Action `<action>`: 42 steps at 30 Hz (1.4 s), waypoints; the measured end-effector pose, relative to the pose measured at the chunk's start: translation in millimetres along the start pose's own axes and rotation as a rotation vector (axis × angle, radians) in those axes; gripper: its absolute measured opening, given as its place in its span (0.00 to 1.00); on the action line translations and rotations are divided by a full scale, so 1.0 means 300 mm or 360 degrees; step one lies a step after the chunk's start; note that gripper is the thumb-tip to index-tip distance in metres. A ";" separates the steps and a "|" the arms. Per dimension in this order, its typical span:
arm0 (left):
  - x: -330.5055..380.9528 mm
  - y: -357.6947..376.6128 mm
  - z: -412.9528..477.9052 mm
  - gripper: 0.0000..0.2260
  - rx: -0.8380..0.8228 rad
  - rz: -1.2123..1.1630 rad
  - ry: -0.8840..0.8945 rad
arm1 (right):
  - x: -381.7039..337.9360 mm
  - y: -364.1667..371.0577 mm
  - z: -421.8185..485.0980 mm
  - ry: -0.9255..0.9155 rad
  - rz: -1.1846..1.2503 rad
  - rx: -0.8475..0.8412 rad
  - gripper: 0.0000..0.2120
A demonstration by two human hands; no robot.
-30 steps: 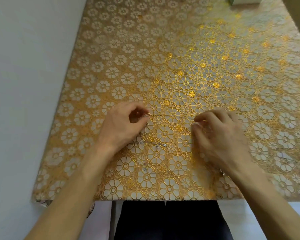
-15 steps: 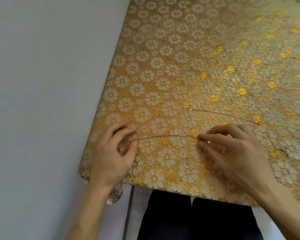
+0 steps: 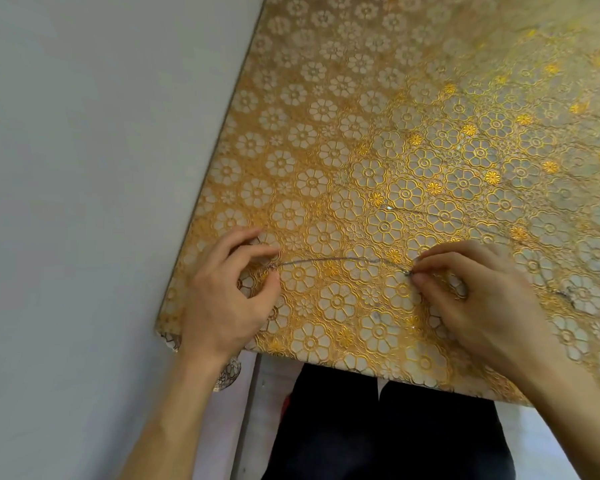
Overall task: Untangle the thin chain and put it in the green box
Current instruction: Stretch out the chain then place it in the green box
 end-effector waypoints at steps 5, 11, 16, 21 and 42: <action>0.007 -0.002 0.000 0.09 0.0001 -0.0010 -0.0030 | -0.013 0.008 -0.006 0.0104 0.0002 -0.0031 0.04; 0.018 0.008 0.007 0.05 0.0040 0.0043 -0.0049 | -0.004 0.022 0.000 0.0097 -0.0081 -0.0129 0.03; 0.013 0.008 0.016 0.03 0.0001 0.0057 -0.0037 | -0.005 -0.008 -0.001 0.0178 0.0126 -0.0122 0.02; 0.014 0.011 0.016 0.02 0.0002 0.0058 -0.0030 | -0.002 -0.022 -0.010 0.0281 0.0203 -0.0132 0.03; 0.006 0.008 0.021 0.02 0.0011 -0.0115 -0.0081 | 0.026 -0.074 -0.023 0.0644 0.0748 -0.0008 0.06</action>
Point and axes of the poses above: each hand's wrist, its own z-axis towards the middle knuckle, its own y-axis out of the palm, x = y × z, the point moved 2 cm from there along z, towards the middle knuckle, and after that the axes turned 7 degrees about x, right-handed, at the moved point
